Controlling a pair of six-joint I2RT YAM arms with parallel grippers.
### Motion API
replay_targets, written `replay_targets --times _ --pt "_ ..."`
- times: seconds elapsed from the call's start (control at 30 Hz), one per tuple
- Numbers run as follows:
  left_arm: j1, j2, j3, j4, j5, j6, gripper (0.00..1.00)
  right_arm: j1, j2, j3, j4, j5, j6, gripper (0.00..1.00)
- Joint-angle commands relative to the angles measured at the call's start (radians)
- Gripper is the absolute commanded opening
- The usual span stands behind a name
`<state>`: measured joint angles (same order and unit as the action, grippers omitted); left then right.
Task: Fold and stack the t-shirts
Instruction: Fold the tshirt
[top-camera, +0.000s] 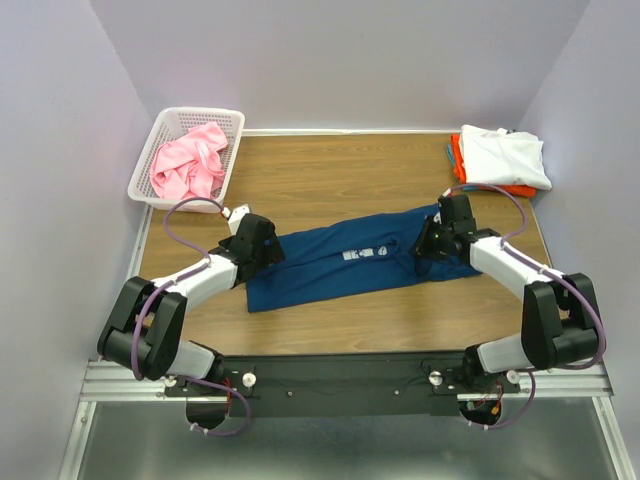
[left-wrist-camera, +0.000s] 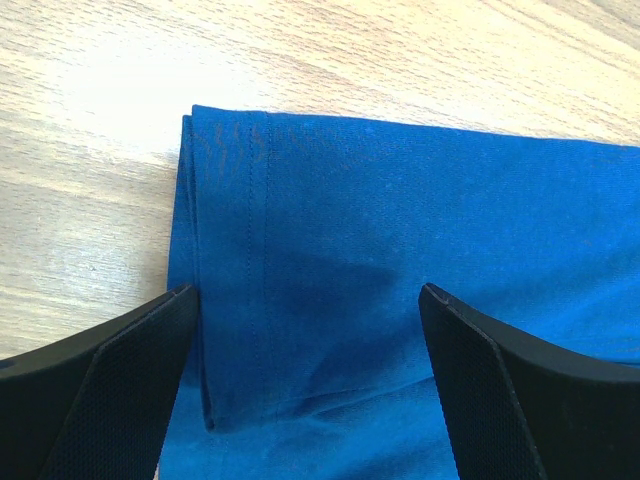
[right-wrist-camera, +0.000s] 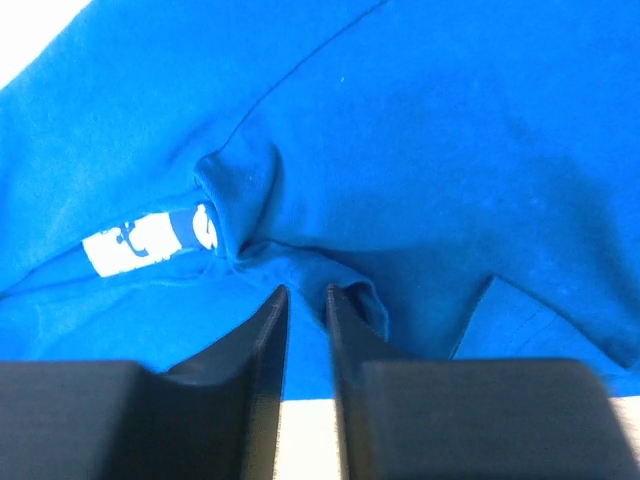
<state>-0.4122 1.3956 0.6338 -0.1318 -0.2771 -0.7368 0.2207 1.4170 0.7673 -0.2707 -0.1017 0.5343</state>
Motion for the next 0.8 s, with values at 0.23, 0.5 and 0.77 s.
replay_targets --times 0.23,0.5,0.77 --pt "0.006 -0.01 -0.011 0.015 0.004 0.007 0.98 0.002 -0.049 -0.063 0.024 -0.061 0.003 0.05" --pt "0.006 -0.009 -0.006 0.014 0.001 0.005 0.98 0.008 -0.095 -0.134 0.103 -0.228 0.029 0.02" --pt "0.006 -0.021 0.0 0.0 -0.008 0.002 0.98 0.066 -0.107 -0.19 0.166 -0.282 0.085 0.05"
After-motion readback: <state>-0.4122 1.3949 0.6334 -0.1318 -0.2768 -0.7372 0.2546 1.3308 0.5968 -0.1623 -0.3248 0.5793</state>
